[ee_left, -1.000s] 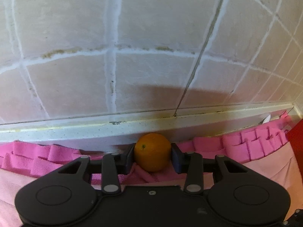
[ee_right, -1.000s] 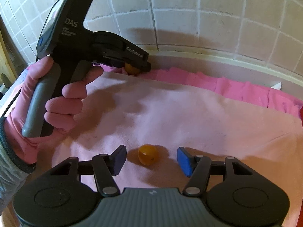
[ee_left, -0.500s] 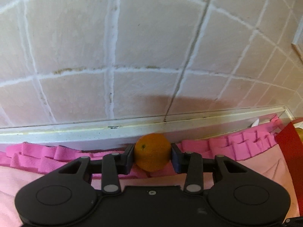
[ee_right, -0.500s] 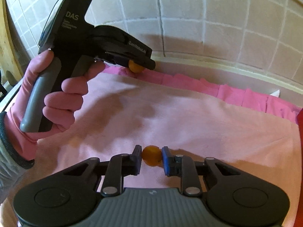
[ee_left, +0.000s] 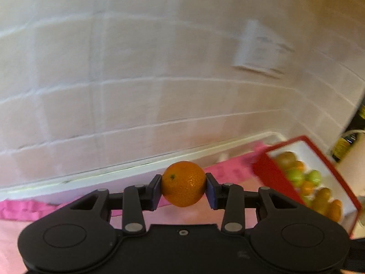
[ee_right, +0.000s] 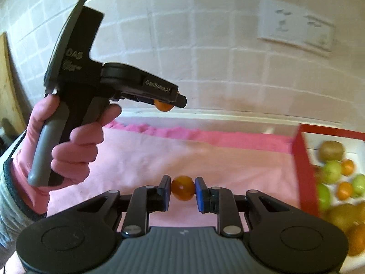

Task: Organize fruits
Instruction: 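Lower the tangerine into the red box with the left tool while the right tool releases its tangerine there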

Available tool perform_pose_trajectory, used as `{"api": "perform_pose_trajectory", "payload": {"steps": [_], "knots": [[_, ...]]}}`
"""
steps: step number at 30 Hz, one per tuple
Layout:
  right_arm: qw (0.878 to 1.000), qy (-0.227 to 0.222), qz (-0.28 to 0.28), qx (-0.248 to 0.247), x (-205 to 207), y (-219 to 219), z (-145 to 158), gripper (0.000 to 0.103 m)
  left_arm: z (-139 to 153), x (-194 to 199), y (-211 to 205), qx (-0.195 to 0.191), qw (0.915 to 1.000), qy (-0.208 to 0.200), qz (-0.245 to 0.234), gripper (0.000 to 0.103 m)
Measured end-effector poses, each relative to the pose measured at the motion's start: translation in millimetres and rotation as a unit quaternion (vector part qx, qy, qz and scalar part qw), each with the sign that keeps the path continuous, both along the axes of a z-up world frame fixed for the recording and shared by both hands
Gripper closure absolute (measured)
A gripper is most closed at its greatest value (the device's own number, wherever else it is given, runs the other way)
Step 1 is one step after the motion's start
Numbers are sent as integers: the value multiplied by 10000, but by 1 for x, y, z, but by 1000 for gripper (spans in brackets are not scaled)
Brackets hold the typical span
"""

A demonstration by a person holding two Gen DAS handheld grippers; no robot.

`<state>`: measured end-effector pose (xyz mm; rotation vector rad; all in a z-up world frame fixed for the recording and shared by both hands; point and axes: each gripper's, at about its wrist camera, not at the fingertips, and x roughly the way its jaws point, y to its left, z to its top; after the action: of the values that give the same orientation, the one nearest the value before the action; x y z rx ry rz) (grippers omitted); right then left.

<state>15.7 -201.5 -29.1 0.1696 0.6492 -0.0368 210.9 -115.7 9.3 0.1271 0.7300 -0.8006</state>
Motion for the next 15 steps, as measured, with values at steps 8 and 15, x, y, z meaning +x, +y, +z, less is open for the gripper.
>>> {"api": "perform_pose_trajectory", "payload": {"steps": [8, 15], "knots": [[9931, 37, -1168, -27, -60, -81, 9, 78, 20, -53, -87, -111, 9943, -237, -1029, 56], [9756, 549, -2092, 364, -104, -168, -4, 78, -3, -74, -187, 40, 9894, 229, -1432, 56]]}}
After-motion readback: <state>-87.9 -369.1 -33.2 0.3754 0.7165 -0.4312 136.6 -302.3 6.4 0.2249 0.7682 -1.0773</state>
